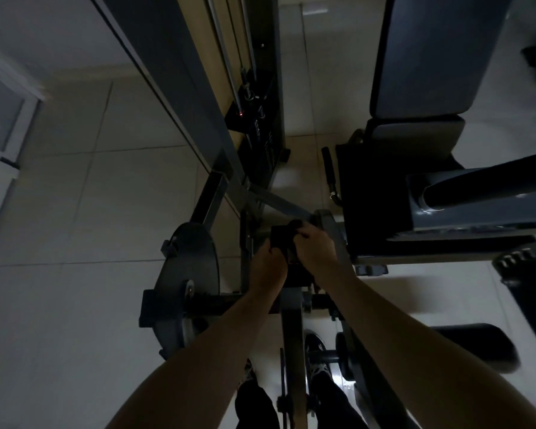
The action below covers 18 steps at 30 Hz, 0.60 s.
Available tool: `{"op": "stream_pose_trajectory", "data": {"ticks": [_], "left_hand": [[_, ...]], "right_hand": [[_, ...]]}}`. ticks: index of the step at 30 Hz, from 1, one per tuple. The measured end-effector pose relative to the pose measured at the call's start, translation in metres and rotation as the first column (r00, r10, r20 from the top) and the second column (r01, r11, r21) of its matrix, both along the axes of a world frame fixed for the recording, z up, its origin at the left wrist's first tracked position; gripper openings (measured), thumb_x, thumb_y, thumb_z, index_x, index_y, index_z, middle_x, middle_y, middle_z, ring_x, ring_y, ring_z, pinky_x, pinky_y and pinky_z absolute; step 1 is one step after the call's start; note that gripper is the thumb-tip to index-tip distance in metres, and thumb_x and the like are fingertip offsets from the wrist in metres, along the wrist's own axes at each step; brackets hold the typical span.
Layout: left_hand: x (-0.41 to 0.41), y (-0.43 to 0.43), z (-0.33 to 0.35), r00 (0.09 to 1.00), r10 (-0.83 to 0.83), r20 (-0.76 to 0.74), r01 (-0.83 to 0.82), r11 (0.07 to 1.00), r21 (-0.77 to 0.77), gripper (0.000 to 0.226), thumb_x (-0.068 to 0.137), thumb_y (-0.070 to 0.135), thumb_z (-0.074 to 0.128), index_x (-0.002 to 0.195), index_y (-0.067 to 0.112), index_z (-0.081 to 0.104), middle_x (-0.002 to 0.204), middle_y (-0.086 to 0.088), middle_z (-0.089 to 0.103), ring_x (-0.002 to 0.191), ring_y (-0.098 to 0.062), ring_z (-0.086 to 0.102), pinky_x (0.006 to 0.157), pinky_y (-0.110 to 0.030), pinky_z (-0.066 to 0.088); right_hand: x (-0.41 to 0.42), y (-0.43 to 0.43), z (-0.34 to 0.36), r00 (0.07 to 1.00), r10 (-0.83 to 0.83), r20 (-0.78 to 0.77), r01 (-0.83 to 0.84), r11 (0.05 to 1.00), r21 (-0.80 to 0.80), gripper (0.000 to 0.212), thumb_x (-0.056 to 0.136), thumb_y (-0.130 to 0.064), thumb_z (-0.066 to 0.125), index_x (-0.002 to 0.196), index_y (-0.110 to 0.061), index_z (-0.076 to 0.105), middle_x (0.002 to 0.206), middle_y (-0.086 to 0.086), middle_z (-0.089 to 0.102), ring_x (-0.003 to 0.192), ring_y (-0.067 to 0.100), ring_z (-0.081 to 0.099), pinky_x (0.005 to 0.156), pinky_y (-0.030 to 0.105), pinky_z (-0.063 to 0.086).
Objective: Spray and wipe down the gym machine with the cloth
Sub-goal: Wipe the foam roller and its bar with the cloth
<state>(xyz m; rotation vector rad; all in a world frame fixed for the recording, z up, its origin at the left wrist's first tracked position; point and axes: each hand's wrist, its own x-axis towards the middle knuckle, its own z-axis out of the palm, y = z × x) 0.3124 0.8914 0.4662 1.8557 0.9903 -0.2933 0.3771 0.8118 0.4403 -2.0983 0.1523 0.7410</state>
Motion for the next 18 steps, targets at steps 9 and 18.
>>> {"op": "stream_pose_trajectory", "data": {"ticks": [9,18], "left_hand": [[-0.002,0.007,-0.004,1.0,-0.013,0.025,0.015,0.997,-0.069,0.041,0.105,0.012,0.033,0.141,0.012,0.052,0.135,-0.013,0.06,0.107,-0.023,0.056,0.083,-0.027,0.036],[0.001,0.007,-0.018,0.998,0.052,-0.033,-0.053,0.998,-0.038,0.047,0.107,0.016,0.031,0.153,0.015,0.041,0.152,-0.011,0.047,0.135,-0.03,0.047,0.101,-0.027,0.036]], "right_hand": [[-0.016,-0.001,0.002,0.999,-0.003,0.051,0.002,1.0,0.023,0.037,0.097,-0.009,0.045,0.129,-0.014,0.063,0.11,0.009,0.065,0.084,0.019,0.062,0.059,0.017,0.048],[0.021,-0.004,-0.052,0.888,-0.263,-0.378,0.342,0.926,0.16,0.041,0.106,-0.03,0.042,0.135,-0.004,0.054,0.106,0.006,0.062,0.085,0.02,0.059,0.084,0.036,0.051]]}}
